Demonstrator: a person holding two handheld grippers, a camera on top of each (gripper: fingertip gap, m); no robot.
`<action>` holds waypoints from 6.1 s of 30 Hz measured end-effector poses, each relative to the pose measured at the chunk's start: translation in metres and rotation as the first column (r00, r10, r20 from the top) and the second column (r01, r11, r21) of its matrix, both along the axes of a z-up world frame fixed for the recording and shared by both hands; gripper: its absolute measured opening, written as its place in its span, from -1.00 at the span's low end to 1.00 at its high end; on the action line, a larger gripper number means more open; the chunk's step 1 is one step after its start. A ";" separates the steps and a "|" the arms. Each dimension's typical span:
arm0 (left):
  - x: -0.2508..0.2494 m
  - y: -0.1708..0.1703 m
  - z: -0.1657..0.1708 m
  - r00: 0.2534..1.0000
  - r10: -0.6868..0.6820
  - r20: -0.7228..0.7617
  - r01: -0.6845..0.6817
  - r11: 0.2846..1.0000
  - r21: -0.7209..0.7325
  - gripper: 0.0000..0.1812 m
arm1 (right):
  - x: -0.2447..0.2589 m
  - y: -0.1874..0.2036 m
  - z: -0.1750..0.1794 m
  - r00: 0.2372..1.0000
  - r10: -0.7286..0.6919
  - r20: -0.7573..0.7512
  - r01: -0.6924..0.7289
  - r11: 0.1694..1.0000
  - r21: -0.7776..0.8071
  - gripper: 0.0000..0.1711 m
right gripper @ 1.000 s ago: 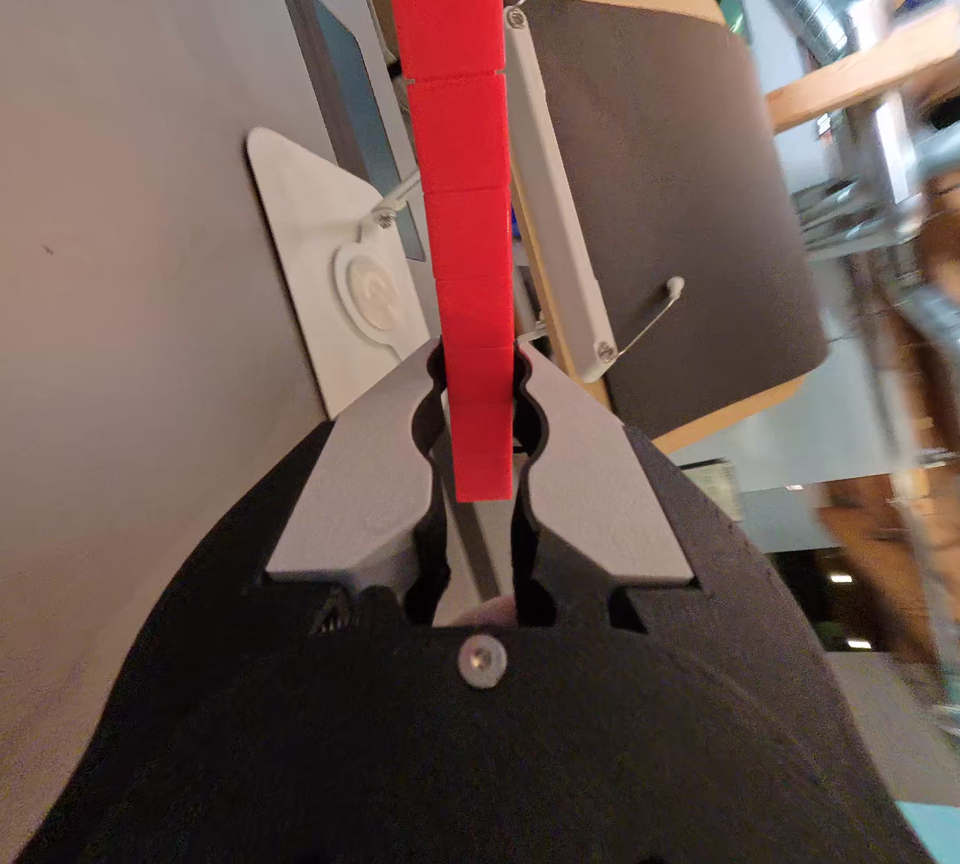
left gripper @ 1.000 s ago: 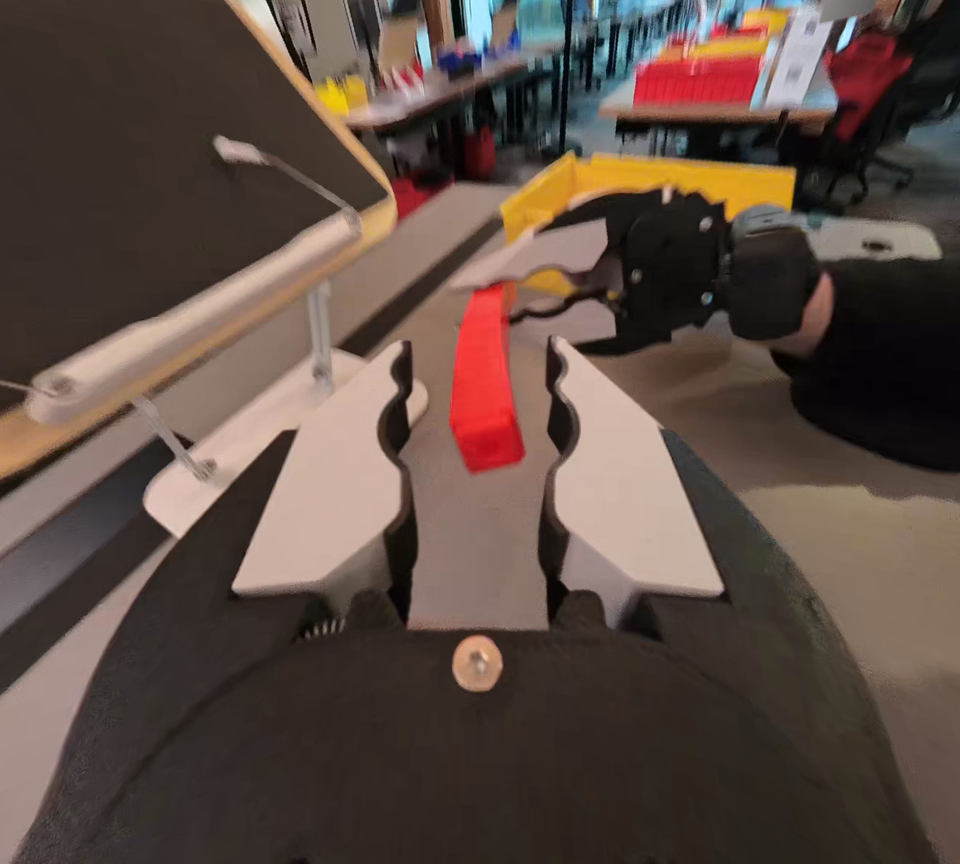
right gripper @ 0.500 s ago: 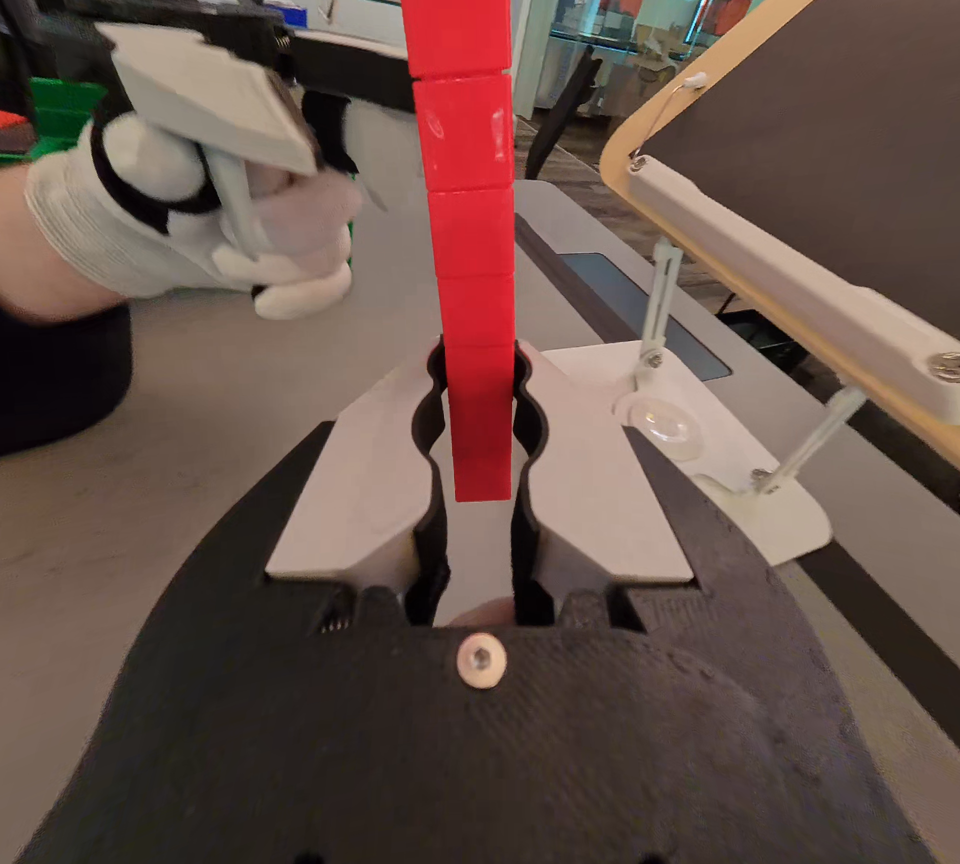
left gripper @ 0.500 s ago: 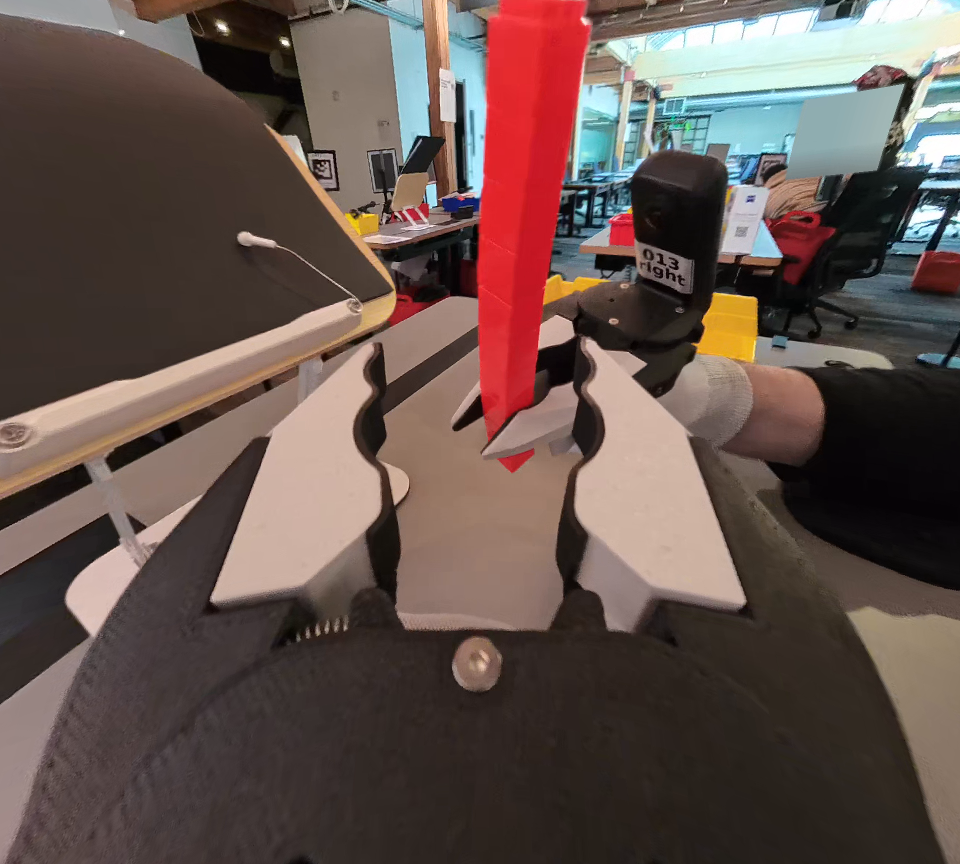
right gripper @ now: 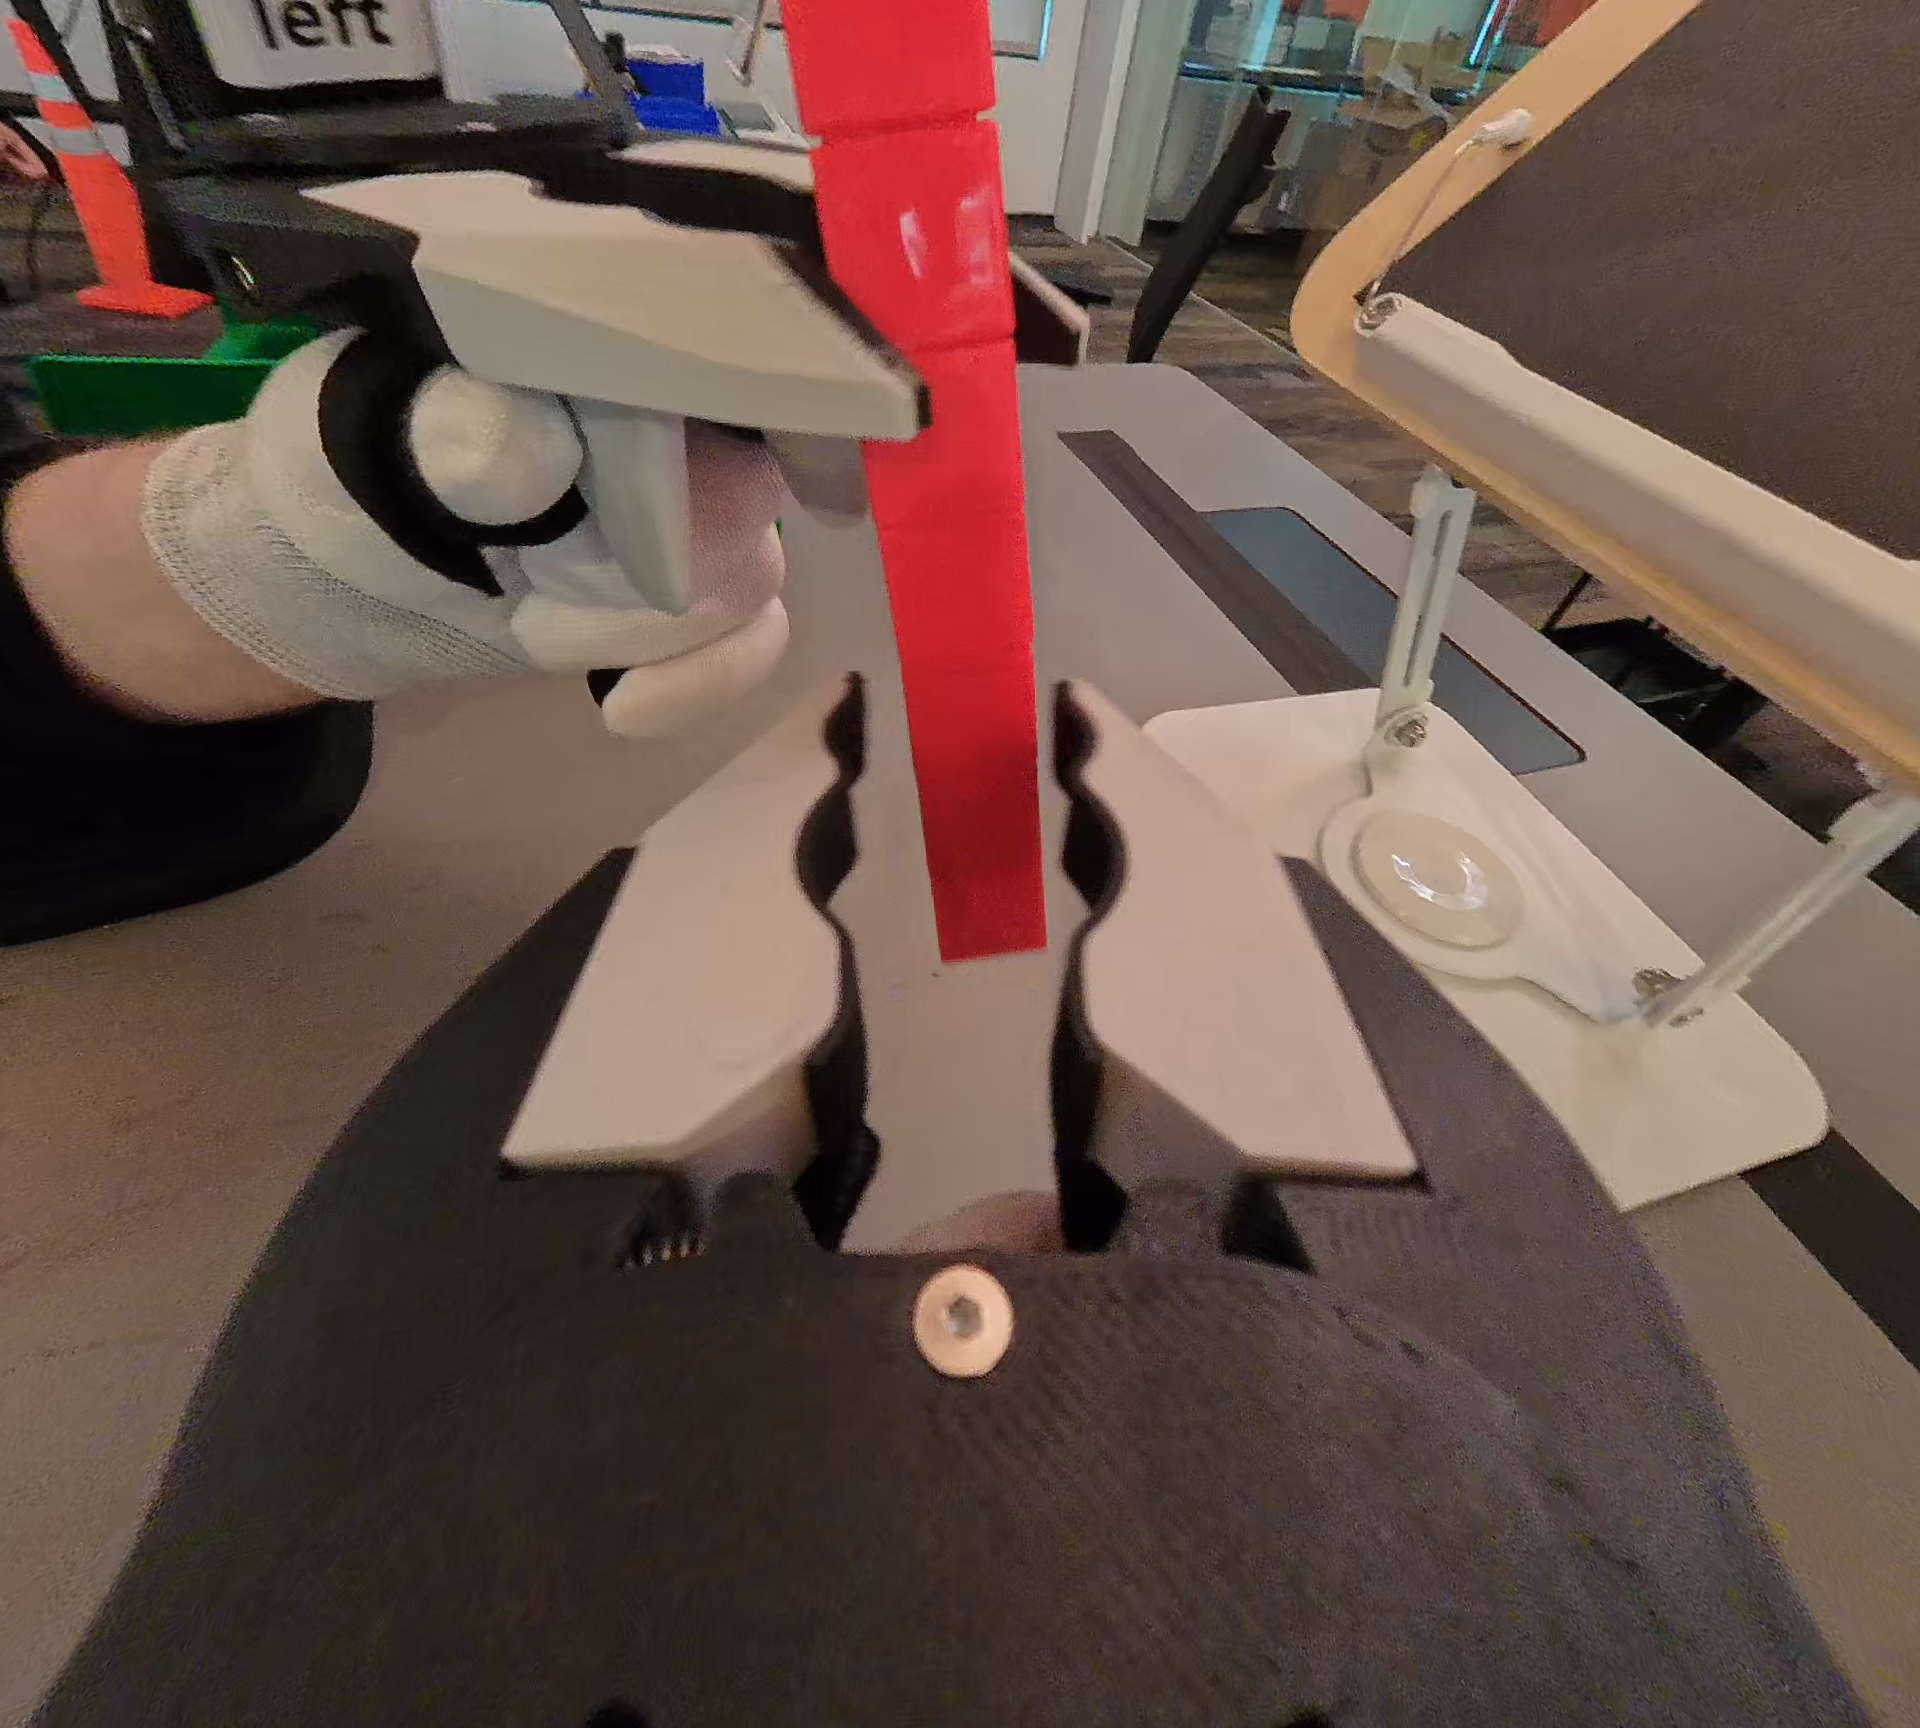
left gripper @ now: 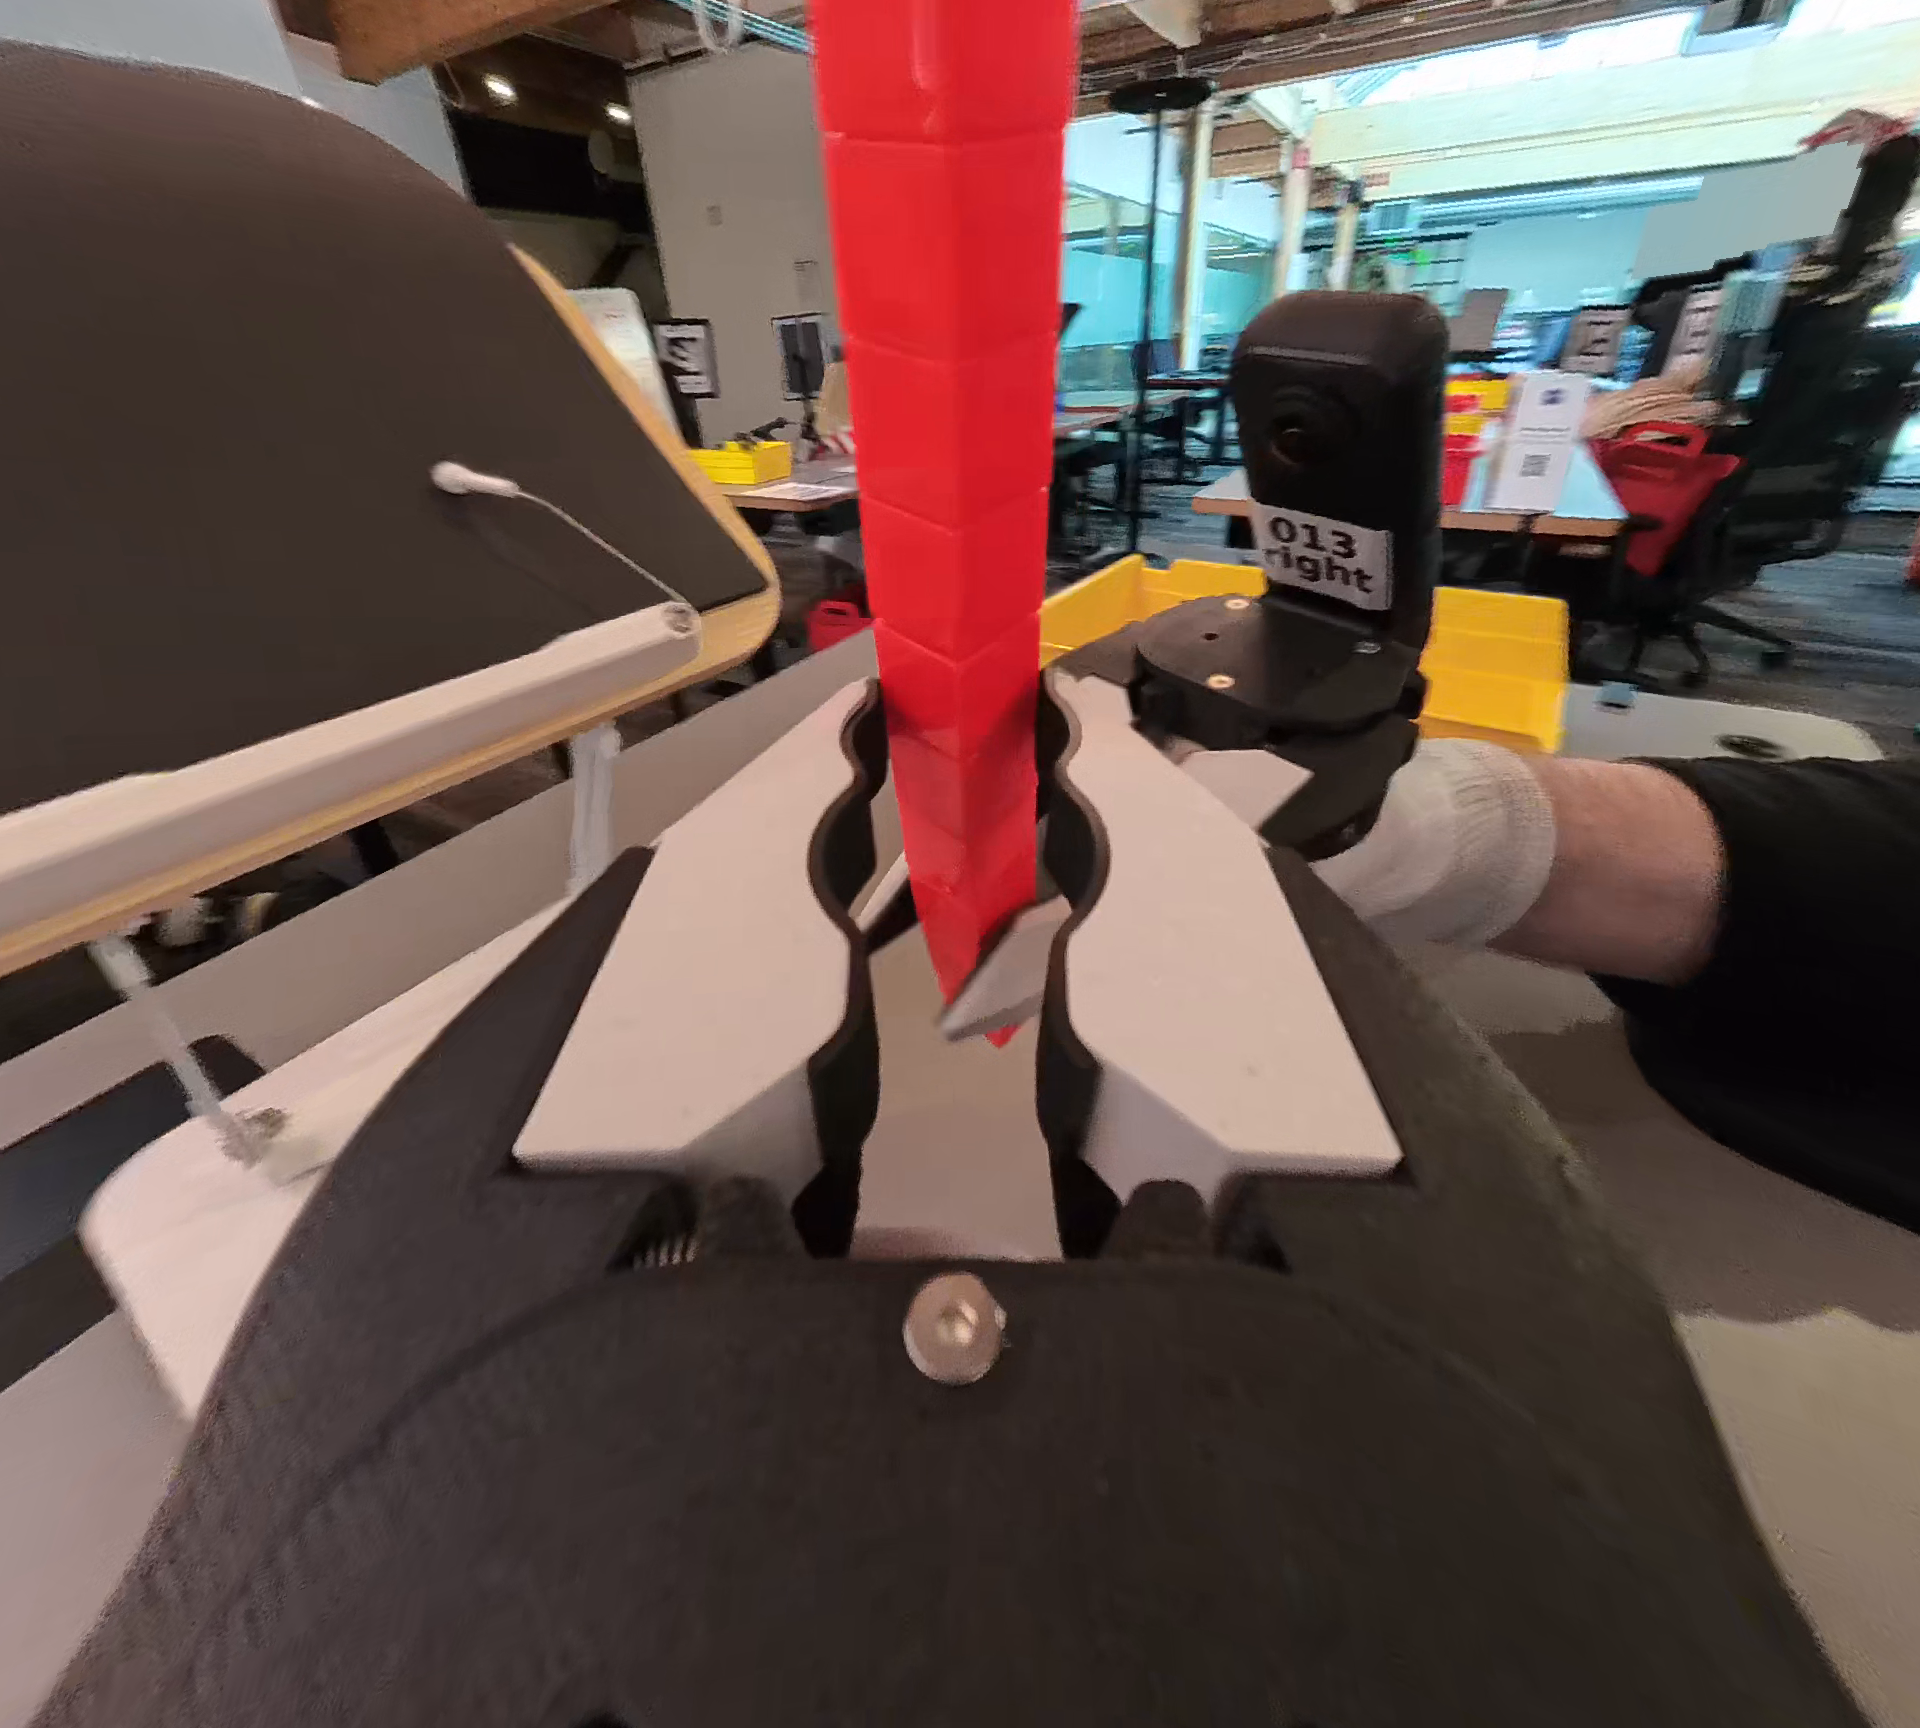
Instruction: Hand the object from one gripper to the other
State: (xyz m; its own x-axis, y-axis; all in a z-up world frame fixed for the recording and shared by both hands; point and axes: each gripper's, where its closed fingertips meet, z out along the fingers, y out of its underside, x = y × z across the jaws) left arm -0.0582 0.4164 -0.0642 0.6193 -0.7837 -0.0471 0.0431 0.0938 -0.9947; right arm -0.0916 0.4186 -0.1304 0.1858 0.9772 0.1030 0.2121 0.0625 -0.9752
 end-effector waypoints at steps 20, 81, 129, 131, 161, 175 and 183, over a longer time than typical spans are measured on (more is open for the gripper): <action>-0.074 0.040 -0.008 0.320 0.831 -0.455 -0.296 0.544 0.785 -0.71 | 0.048 -0.022 0.078 0.973 0.146 -0.177 -0.156 0.987 -0.045 -0.19; -0.017 0.004 0.024 0.919 -0.112 0.379 0.140 0.989 -0.047 -0.70 | 0.000 -0.009 0.016 0.998 0.019 -0.068 0.002 0.954 0.301 -0.77; -0.040 0.054 -0.071 0.296 0.730 -0.616 -0.058 0.657 0.751 -0.75 | 0.034 -0.002 0.031 0.892 -0.360 0.275 -0.094 0.448 0.889 -0.77; -0.040 0.054 -0.072 0.287 0.733 -0.617 -0.044 0.653 0.756 -0.75 | 0.033 -0.001 0.028 0.884 -0.365 0.292 -0.104 0.455 0.884 -0.79; -0.053 0.053 -0.053 0.414 0.736 -0.536 -0.156 0.638 0.754 -0.54 | 0.025 -0.011 0.046 0.893 -0.404 0.201 -0.018 0.413 0.911 -0.96; -0.079 0.026 -0.009 0.967 0.213 -0.137 -0.180 0.958 0.222 -0.72 | 0.034 -0.023 0.079 0.921 -0.366 0.133 0.032 0.412 0.911 -0.96; -0.072 0.009 -0.024 0.970 -0.208 0.125 0.228 0.958 -0.175 -0.67 | 0.031 -0.027 0.079 0.929 -0.351 0.115 0.037 0.398 0.917 -0.96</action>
